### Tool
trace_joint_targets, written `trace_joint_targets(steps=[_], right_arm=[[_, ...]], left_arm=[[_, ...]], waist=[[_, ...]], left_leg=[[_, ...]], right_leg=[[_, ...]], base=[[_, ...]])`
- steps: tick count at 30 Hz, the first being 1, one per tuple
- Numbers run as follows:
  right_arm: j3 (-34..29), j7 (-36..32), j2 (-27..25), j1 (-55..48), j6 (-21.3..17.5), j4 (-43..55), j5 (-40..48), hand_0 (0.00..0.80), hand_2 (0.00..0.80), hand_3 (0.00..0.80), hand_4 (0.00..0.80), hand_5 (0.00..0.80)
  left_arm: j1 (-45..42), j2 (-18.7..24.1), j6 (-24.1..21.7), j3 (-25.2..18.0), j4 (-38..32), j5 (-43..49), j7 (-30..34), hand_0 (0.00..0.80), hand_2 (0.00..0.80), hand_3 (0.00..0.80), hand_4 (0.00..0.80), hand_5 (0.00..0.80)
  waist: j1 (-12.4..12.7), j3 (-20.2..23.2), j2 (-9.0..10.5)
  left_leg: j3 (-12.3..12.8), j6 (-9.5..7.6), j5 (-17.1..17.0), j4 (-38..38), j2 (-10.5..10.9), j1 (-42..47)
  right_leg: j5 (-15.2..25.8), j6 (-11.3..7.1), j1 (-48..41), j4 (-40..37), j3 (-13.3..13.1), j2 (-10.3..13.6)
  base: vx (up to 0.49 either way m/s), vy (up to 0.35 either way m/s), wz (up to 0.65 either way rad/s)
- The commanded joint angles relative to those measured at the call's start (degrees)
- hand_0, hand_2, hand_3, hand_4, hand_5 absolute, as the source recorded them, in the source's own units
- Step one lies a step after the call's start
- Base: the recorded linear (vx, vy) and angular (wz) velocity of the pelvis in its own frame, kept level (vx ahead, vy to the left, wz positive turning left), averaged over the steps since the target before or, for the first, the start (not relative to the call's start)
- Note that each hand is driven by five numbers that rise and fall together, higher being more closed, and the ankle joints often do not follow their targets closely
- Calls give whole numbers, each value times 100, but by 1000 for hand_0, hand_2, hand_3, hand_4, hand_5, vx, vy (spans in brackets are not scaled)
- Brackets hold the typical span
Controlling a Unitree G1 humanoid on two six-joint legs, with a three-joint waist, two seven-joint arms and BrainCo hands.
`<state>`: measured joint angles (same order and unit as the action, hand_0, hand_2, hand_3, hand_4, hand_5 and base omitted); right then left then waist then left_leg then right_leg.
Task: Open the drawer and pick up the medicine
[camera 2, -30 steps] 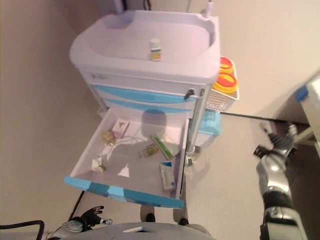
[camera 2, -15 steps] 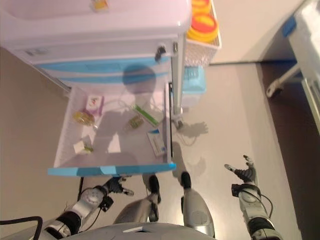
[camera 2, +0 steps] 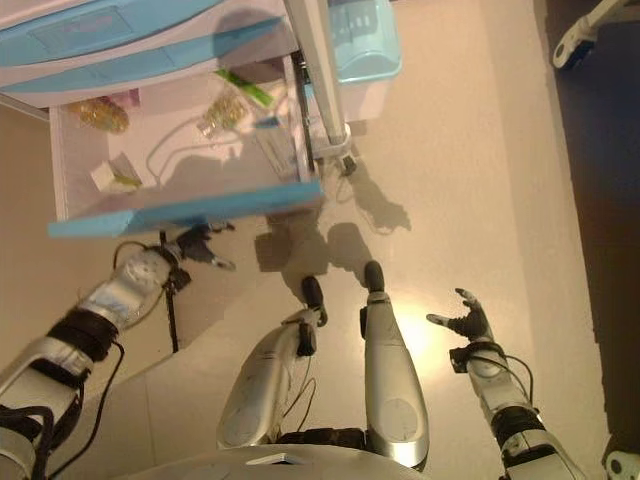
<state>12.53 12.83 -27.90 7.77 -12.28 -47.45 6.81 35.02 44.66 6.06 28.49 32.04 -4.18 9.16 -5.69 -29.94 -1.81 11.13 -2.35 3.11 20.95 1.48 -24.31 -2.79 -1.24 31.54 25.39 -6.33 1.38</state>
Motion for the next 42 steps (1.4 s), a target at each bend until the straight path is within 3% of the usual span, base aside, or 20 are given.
trace_joint_targets(steps=[1,3,4,8,12,18,23,26,32,36,42], right_arm=[[137,-145,-219,-314,-37,187,4,0,0,0,0,0],[134,-173,-234,-338,-49,198,-19,0,0,0,0,0],[196,-216,-286,-375,-114,184,-152,0,0,0,0,0],[387,-229,-336,-442,-251,157,-299,0,0,0,0,0],[544,-170,-247,-413,-230,165,-307,0,0,0,0,0],[561,-152,-144,-333,-110,288,-305,0,0,0,0,0],[518,-151,-16,-302,-118,289,-347,0,0,0,0,0],[469,-156,108,-334,-107,255,-387,0,0,0,0,0],[236,-264,416,-544,-186,45,-602,0,0,0,0,0],[98,-485,531,-674,-163,-148,-831,0,0,0,0,0],[-45,-821,746,-913,-136,-640,-1051,0,0,0,0,0]], left_arm=[[977,414,-247,-784,500,-872,-587,0,0,0,0,0],[1226,440,-261,-822,735,-1015,-680,0,0,0,0,0],[1778,558,-447,-892,1310,-1141,-1309,0,0,0,0,0],[2402,790,-788,-1141,2047,-1154,-2477,0,0,0,0,0],[2446,686,-818,-1303,2043,-1148,-3002,0,0,0,0,0],[2137,479,-753,-1246,1800,-1398,-2547,0,0,0,0,0],[1394,122,-1017,-1299,1657,-1782,-1901,0,0,0,0,0],[598,-277,-1264,-1376,1458,-1947,-1555,0,0,0,0,0],[-1443,-1569,-1729,-1569,1126,-2149,-977,0,0,0,0,0],[-2345,-2168,-1787,-1727,1512,-2097,-475,0,0,0,0,0],[-3207,-2591,-1847,-1877,2475,-1701,-133,0,0,0,0,0]], waist=[[-384,230,53],[-426,232,66],[-561,248,109],[-694,289,186],[-701,296,224],[-636,238,219],[-491,291,206],[-343,380,191],[68,771,142],[262,1190,95],[476,1847,107]], left_leg=[[-186,-289,933,1096,303,-378],[-160,-298,962,1150,289,-407],[-97,-296,1015,1251,242,-462],[-55,-264,1065,1326,190,-511],[-57,-224,1031,1209,175,-528],[-78,-215,914,926,195,-468],[-142,-204,826,624,240,-191],[-237,-195,779,426,291,44],[-592,-129,561,-219,414,738],[-819,-17,395,-822,376,1362],[-1029,111,199,-1492,304,2057]], right_leg=[[-244,-18,13,246,315,-63],[-269,-12,63,315,305,-72],[-314,4,169,438,246,-103],[-351,31,252,487,165,-165],[-310,38,295,365,114,-238],[-199,-4,262,124,60,-307],[-152,-74,1,-100,103,-262],[-136,-113,-265,-266,190,-168],[-123,-154,-1121,-783,520,48],[-134,-115,-1853,-1271,774,51],[-131,-69,-2650,-1790,1045,-11]], base=[[90,108,-7],[71,90,-12],[84,108,-18],[73,71,-11],[17,13,-18],[-24,-5,2],[-10,-41,2],[20,-92,7],[56,-100,15],[82,-100,30],[70,-88,24]])
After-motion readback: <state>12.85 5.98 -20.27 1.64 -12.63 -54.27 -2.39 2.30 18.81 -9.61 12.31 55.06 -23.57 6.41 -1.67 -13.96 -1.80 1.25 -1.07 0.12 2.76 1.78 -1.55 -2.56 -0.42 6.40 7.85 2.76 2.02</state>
